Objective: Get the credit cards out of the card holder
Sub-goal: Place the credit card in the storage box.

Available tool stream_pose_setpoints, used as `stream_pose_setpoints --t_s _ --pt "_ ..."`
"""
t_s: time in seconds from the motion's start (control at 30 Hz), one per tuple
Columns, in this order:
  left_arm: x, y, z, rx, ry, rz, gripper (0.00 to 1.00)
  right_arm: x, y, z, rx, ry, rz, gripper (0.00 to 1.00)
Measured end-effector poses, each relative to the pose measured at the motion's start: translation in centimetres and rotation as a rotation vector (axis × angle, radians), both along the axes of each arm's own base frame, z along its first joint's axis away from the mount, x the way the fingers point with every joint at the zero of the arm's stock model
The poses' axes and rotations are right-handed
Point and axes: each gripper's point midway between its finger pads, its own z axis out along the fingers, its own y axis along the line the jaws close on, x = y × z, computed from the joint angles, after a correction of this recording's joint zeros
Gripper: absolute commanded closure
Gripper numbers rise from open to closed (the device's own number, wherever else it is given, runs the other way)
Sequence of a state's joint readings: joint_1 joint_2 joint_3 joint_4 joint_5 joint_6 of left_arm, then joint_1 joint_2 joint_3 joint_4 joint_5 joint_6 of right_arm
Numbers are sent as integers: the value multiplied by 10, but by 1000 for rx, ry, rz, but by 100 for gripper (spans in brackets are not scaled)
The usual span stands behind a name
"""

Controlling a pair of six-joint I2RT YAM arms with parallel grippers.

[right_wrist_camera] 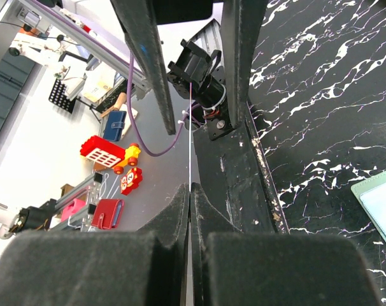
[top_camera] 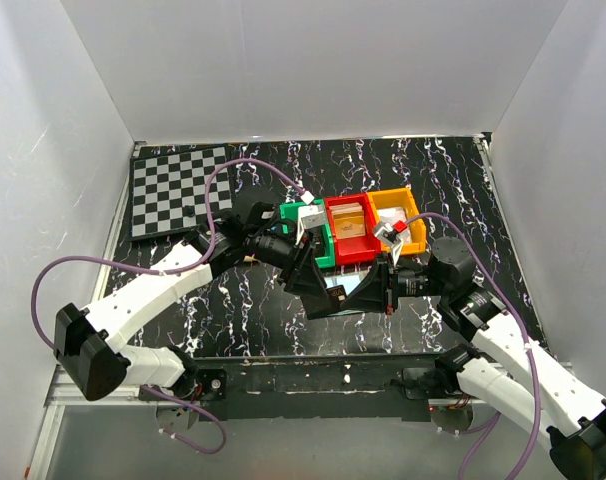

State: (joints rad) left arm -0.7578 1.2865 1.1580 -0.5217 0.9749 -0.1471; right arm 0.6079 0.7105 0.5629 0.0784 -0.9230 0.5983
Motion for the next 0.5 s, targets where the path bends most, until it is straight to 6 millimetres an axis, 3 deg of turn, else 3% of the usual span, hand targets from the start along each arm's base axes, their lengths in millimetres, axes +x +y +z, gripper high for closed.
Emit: stream_pose_setpoints --t_s 0.37,0.5 --pt "0 0 -6 23 2 0 62 0 0 1 4 -4 0 99" --pt "1 0 -6 24 -3 4 71 0 0 1 4 -4 0 99"
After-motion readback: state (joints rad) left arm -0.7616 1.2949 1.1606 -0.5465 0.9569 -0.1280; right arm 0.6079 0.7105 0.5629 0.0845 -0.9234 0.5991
